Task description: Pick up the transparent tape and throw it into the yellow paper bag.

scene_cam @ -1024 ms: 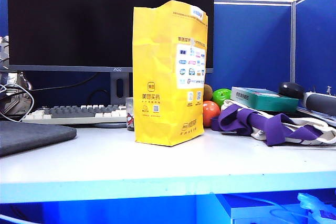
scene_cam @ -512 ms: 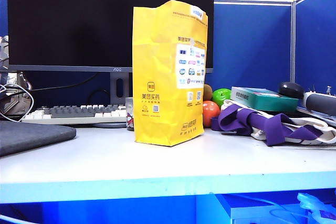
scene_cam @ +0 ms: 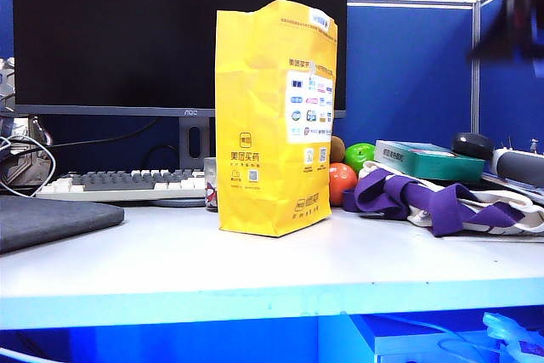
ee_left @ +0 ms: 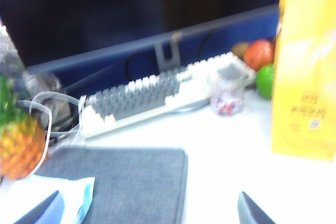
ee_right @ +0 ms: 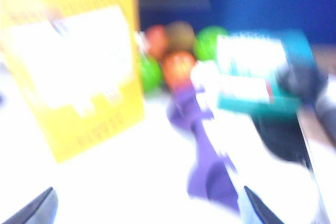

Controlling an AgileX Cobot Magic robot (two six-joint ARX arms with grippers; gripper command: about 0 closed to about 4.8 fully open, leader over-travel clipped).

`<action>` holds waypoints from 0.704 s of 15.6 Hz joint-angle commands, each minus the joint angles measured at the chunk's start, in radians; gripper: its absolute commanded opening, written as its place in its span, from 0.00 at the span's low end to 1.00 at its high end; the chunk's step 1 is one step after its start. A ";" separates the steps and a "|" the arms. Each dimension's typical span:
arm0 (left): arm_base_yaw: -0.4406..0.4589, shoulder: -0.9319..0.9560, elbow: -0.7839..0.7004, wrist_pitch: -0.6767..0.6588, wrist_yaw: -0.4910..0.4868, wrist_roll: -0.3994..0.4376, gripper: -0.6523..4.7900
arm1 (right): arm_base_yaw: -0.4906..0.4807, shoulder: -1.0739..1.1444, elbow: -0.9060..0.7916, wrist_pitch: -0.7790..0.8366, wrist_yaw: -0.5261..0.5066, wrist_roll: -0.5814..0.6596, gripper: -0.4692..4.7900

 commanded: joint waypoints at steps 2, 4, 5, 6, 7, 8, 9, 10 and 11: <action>0.000 -0.006 0.004 0.023 0.007 -0.051 0.92 | 0.000 0.018 0.005 -0.082 0.011 0.041 1.00; 0.000 -0.006 0.004 0.014 0.006 -0.051 0.92 | 0.000 0.018 0.005 -0.142 0.013 0.041 1.00; 0.000 -0.006 0.004 0.014 0.007 -0.051 0.92 | 0.000 0.018 0.005 -0.158 0.015 0.041 1.00; 0.000 -0.006 0.004 0.014 0.006 -0.051 0.92 | 0.000 0.018 0.005 -0.169 0.016 0.041 1.00; 0.000 -0.006 0.004 0.014 0.006 -0.051 0.92 | 0.000 0.018 0.005 -0.169 0.016 0.041 1.00; 0.000 -0.006 0.004 0.014 0.006 -0.051 0.92 | 0.000 0.018 0.005 -0.169 0.016 0.041 1.00; 0.000 -0.006 0.004 0.004 0.006 -0.051 0.92 | 0.001 0.000 -0.006 -0.168 0.016 0.041 1.00; 0.000 -0.006 0.004 -0.002 0.005 -0.051 0.92 | -0.002 -0.049 -0.027 -0.169 0.019 0.041 1.00; 0.000 -0.023 -0.011 -0.002 0.000 -0.051 0.92 | -0.001 -0.110 -0.063 -0.158 0.016 0.041 1.00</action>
